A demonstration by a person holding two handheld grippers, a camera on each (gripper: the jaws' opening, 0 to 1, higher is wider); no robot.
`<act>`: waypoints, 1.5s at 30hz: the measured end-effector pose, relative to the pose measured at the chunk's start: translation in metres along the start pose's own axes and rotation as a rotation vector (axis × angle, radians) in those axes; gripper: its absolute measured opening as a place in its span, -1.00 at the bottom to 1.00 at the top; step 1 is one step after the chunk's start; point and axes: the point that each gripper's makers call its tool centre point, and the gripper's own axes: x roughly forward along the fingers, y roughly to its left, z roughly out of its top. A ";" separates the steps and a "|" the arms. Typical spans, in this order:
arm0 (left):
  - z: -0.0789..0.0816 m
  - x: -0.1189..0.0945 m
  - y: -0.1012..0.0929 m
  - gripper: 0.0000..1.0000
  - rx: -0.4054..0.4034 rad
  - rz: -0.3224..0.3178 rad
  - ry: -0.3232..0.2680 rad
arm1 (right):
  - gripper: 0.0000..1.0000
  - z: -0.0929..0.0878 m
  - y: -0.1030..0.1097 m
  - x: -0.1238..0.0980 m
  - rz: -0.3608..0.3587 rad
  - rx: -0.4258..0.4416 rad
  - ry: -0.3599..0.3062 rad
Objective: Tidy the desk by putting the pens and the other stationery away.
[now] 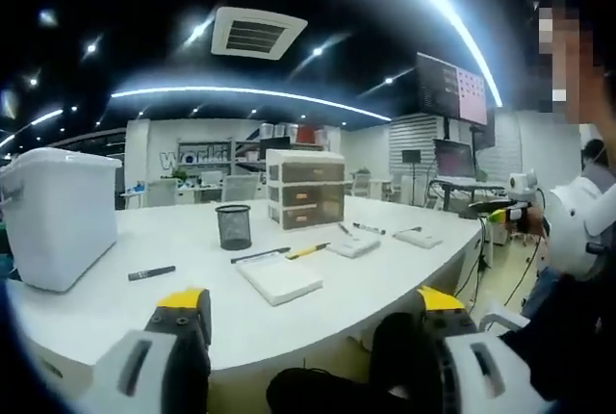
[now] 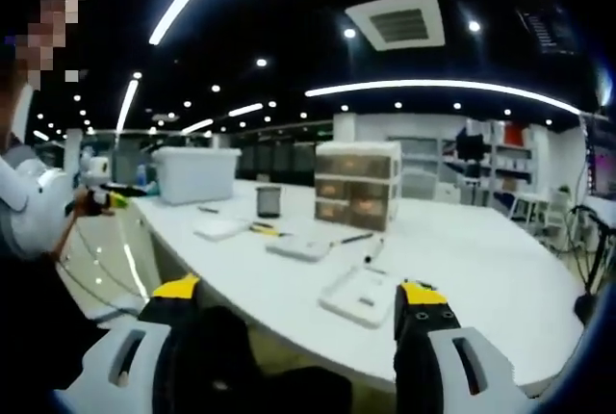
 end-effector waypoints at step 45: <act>-0.006 -0.006 0.020 0.69 0.037 0.050 0.041 | 0.52 0.034 0.020 0.056 0.179 -0.196 0.148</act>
